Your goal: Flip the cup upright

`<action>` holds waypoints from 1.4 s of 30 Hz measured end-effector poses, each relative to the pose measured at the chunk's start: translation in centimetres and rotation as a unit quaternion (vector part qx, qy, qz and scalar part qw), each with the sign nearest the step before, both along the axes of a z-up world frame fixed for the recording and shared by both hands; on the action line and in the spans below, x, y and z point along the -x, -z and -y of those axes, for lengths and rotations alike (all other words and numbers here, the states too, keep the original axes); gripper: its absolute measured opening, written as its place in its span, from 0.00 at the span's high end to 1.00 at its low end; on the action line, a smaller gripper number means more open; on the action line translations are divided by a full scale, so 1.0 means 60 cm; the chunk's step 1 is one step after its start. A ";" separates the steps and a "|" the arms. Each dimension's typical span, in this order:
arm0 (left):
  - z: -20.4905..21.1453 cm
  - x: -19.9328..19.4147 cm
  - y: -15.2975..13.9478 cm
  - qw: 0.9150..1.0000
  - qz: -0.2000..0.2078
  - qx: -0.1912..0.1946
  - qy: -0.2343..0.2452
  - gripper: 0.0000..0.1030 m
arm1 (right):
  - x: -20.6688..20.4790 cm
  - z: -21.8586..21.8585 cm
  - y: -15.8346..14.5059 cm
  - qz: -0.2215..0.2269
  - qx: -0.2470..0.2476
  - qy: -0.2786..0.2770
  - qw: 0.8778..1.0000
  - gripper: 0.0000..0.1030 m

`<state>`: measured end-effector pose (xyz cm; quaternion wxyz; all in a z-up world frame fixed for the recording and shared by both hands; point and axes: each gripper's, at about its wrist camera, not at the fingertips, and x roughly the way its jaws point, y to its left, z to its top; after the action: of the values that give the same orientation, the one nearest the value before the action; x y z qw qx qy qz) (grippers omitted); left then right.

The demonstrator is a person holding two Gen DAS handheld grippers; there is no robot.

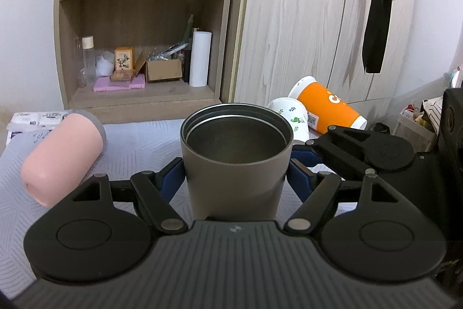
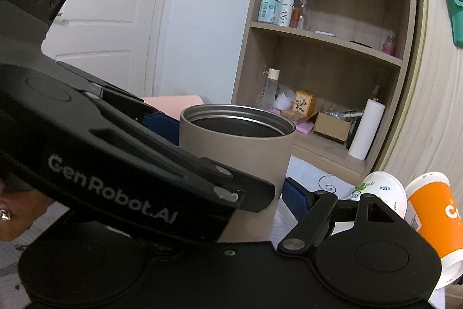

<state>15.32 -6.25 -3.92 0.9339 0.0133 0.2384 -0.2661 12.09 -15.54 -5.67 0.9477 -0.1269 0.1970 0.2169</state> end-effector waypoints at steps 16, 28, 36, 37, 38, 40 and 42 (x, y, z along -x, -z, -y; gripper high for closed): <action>-0.003 -0.003 0.003 0.999 -0.039 0.021 -0.003 0.23 | -0.003 0.016 -0.002 -0.030 -0.040 0.023 0.999 0.19; -0.030 0.059 -0.018 0.995 -0.075 0.023 -0.065 0.22 | 0.056 0.029 -0.023 -0.042 -0.057 0.069 0.995 0.18; -0.053 0.119 -0.054 0.995 -0.052 0.028 -0.080 0.22 | 0.123 0.038 -0.058 -0.014 -0.040 0.086 0.995 0.17; -0.054 0.127 -0.059 0.995 -0.045 0.022 -0.088 0.22 | 0.128 0.040 -0.064 -0.012 -0.040 0.090 0.995 0.16; -0.055 0.136 -0.064 0.995 -0.040 0.017 -0.094 0.22 | 0.137 0.040 -0.072 -0.012 -0.035 0.100 0.994 0.15; -0.058 0.150 -0.071 0.994 -0.032 0.009 -0.107 0.21 | 0.148 0.037 -0.084 -0.013 -0.027 0.121 0.992 0.13; -0.060 0.162 -0.078 0.992 -0.024 -0.001 -0.123 0.21 | 0.163 0.037 -0.095 -0.017 -0.027 0.133 0.991 0.12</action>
<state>5.59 -2.65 0.76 0.9535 -0.0215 0.2608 -0.1495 2.29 -17.79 0.06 0.9678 -0.0701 0.2220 0.0959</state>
